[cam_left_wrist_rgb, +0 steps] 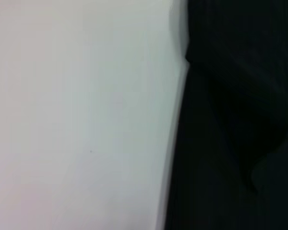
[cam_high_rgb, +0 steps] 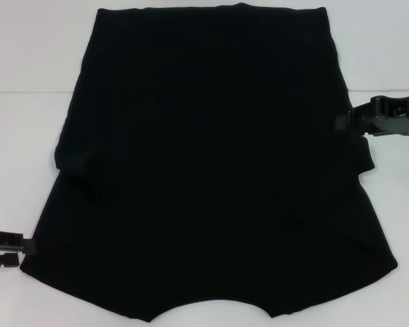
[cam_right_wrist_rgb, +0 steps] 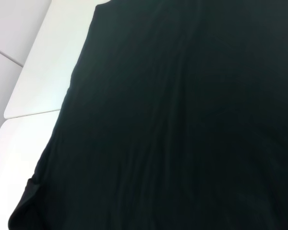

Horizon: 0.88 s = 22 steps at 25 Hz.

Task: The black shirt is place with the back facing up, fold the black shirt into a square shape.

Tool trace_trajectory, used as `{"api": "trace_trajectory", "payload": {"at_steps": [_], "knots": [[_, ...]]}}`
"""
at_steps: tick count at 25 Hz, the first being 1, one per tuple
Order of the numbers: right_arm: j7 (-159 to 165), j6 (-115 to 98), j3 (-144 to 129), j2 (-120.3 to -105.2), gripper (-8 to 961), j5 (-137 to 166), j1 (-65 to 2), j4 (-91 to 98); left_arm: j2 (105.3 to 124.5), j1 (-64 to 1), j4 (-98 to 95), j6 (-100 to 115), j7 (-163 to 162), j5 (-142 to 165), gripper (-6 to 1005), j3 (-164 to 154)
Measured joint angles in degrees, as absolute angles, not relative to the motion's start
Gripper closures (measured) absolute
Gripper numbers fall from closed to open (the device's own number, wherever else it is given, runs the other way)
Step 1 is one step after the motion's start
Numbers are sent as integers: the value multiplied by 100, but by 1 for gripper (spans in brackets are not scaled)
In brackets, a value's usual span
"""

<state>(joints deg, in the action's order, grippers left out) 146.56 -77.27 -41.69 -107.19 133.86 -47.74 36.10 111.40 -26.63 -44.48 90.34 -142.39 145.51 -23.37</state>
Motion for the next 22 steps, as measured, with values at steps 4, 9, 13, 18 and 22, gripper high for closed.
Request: {"api": "trace_trajectory", "payload": {"at_steps": [4,9,13,18,22], "knots": [[14653,-7723,-4166,-10734,525,13386,-4750,3614,11163,-2661,-4441,8963,-14230,14685,511,-2338],[14651,-7726,-4166,-10734,523,13384,-4741,3621,11222,-2683,-4438,8877,-14213,14844,512,-2338],[14651,-7735,-4166,-10732,522,13380,-4736,3628,11253,-2689,-4438,8868,-14207,14852,514,-2337],[14651,-7739,-4166,-10731,521,13376,-4736,3624,11290,-2701,-4438,8914,-14202,14843,516,-2338],[14651,-7732,-4161,-10731,519,13374,-4721,3617,11329,-2751,-4438,8931,-14201,14832,517,-2345]]}}
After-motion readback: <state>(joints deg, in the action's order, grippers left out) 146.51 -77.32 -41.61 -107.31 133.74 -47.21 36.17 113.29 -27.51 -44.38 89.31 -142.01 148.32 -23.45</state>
